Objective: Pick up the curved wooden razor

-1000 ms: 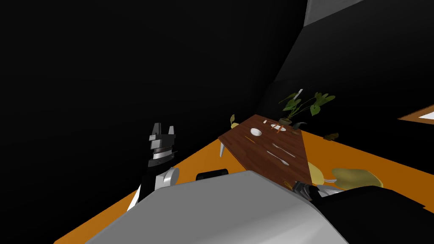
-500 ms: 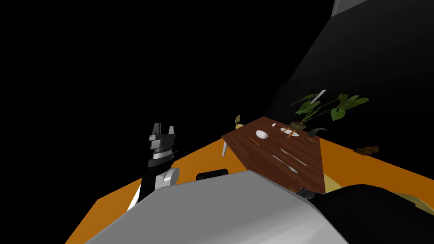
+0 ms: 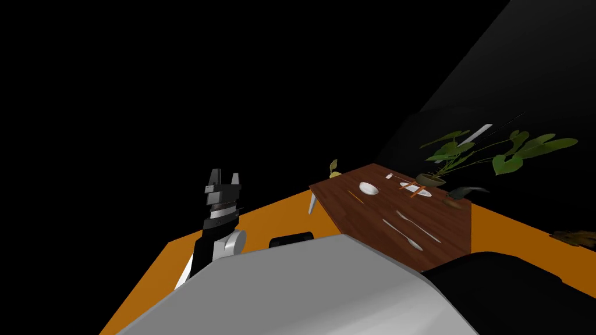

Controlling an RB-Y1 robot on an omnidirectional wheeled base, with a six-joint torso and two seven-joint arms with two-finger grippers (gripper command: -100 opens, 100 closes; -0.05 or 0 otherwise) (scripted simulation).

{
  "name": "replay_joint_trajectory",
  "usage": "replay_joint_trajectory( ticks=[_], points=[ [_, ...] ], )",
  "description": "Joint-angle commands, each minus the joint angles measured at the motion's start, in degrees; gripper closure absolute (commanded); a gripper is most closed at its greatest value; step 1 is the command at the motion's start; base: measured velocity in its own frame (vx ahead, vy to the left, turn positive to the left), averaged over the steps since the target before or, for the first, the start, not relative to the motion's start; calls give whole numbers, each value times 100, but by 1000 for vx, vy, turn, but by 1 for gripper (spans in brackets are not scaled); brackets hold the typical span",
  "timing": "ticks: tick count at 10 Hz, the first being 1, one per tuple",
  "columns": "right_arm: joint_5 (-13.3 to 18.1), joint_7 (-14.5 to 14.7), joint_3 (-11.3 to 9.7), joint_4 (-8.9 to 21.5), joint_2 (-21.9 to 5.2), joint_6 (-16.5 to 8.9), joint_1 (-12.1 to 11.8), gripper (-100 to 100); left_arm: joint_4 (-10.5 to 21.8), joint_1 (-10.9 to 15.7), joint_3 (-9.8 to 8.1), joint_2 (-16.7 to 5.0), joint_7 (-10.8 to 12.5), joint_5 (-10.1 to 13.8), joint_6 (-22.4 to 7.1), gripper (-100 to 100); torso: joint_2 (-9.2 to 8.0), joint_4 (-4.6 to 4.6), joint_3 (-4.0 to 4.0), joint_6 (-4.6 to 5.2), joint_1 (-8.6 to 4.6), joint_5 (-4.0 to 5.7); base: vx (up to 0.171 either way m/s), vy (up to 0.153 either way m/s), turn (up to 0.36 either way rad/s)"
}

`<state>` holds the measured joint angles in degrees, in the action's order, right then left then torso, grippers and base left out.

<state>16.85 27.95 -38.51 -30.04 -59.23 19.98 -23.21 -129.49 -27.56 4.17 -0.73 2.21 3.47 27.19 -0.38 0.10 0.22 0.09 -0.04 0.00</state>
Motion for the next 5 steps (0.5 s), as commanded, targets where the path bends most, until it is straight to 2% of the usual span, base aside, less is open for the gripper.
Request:
replay_joint_trajectory(
  ticks=[1,2,3,5],
  points=[
    [-286,-32,-113,-171,-3,-184,-247,-100,0,0,0,0,0,0,0,0,0,0,0,0,0,0,-127,0,361],
    [-424,-32,-113,16,-3,-184,-238,-100,0,1,1,0,0,0,0,0,-15,2,8,0,-6,4,-104,-8,222],
    [-494,-32,-113,303,-3,-119,-200,-100,0,0,0,0,0,0,0,0,-15,2,8,7,-19,8,-40,-8,6],
    [-494,-32,-113,26,-3,-184,-247,-100,0,-2,-1,0,0,0,0,0,13,-3,-7,8,-23,10,3,-2,-25]
  ],
)
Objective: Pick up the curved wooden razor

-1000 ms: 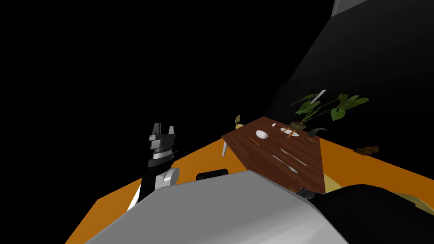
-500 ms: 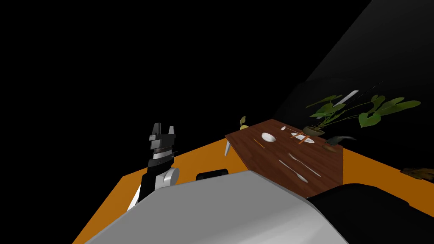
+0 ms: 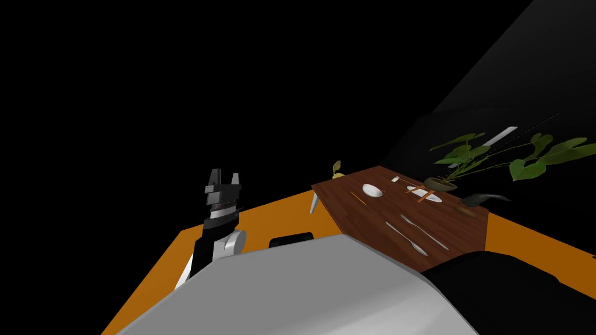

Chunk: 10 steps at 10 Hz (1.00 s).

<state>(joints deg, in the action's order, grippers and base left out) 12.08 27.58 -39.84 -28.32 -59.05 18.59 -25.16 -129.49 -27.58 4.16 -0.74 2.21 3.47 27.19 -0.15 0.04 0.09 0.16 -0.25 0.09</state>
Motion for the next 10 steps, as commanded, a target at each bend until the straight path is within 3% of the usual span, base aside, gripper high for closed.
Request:
replay_joint_trajectory(
  ticks=[1,4,5,8,9,10],
  points=[
    [-17,5,20,-286,-21,-45,-52,-100,0,0,0,0,0,0,0,0,0,0,0,0,0,0,11,0,9],
    [-17,5,20,-343,-21,-45,-52,-100,0,0,0,0,0,0,0,0,2,-1,-2,1,1,-1,2,0,1],
    [-292,-13,-76,-480,-15,-208,-266,-100,0,0,0,0,0,0,0,0,1,-1,-1,0,0,0,-75,-3,345],
    [-765,-32,-173,-635,-8,-372,-481,-100,0,2,1,0,0,0,0,0,-40,8,22,-3,2,-1,-106,3,265],
    [-938,-50,-269,-781,-2,-535,-696,-100,0,1,0,0,0,0,0,0,-40,9,23,1,3,-2,-135,20,461],
    [-1113,-50,-269,-781,-2,-535,-696,-100,0,3,1,0,0,0,-1,0,-47,10,27,-6,5,-3,-101,18,208]
  ],
)
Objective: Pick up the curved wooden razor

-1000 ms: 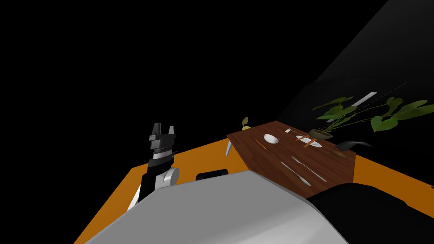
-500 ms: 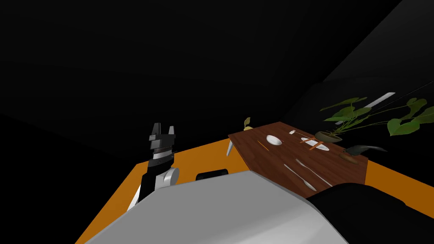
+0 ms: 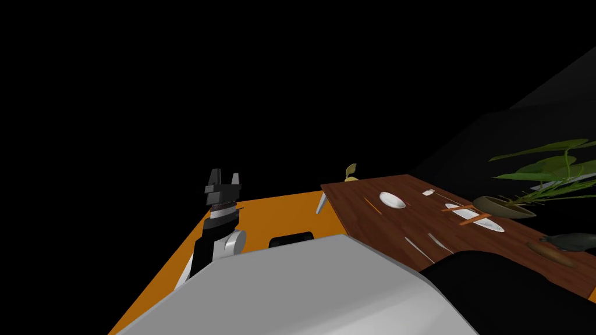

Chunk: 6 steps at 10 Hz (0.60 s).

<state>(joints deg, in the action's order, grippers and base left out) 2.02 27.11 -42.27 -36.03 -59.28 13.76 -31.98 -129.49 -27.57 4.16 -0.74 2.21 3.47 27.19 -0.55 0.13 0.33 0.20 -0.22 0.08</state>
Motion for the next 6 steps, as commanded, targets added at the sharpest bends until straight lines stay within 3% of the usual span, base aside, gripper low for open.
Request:
replay_joint_trajectory(
  ticks=[1,2,3,6],
  points=[
    [-182,-4,-26,-10,22,-52,-13,-100,0,0,0,0,0,0,0,0,0,0,0,0,0,0,-31,9,-64],
    [-114,-6,-26,12,22,-37,3,-100,0,-1,0,0,0,0,0,0,19,-4,-11,2,-5,1,-7,4,-21],
    [-125,-7,-30,19,26,-37,4,100,0,-1,0,0,0,0,0,0,31,-7,-18,-1,-7,1,0,0,0],
    [-121,-1,-31,19,20,-34,2,100,0,-1,0,0,0,0,0,0,40,-8,-22,1,-17,10,0,0,0]
  ],
)
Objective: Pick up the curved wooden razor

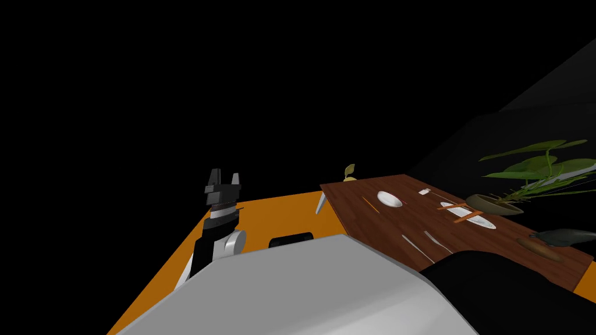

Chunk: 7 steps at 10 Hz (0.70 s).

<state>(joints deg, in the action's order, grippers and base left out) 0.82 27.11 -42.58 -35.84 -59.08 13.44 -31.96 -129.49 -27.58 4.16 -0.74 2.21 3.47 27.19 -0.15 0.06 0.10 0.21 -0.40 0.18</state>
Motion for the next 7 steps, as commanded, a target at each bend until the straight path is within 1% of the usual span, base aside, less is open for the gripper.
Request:
replay_joint_trajectory(
  ticks=[1,2,3,4,5,6,7],
  points=[
    [0,0,0,0,0,0,0,100,0,0,0,0,0,0,0,0,0,0,0,0,0,0,0,0,0],
    [1,1,0,0,0,1,0,0,0,0,0,0,0,0,0,0,0,0,0,0,0,0,0,0,0],
    [287,15,101,117,-5,144,199,100,0,0,0,0,0,0,0,0,1,0,0,0,-1,1,101,-24,-412],
    [329,15,101,117,-5,144,199,100,0,-3,-1,0,0,0,0,0,25,-7,-14,17,-12,9,126,-11,-257],
    [562,34,198,263,-12,307,414,100,0,-2,-1,0,0,0,0,0,35,-9,-21,8,-15,11,136,-8,-382],
    [719,34,198,263,-12,307,414,100,0,-3,-1,0,0,0,1,0,44,-10,-25,14,-15,10,112,6,-166],
    [719,34,198,263,-12,307,414,100,0,-1,0,0,0,0,0,0,40,-8,-23,3,-12,9,36,-1,34]
  ],
)
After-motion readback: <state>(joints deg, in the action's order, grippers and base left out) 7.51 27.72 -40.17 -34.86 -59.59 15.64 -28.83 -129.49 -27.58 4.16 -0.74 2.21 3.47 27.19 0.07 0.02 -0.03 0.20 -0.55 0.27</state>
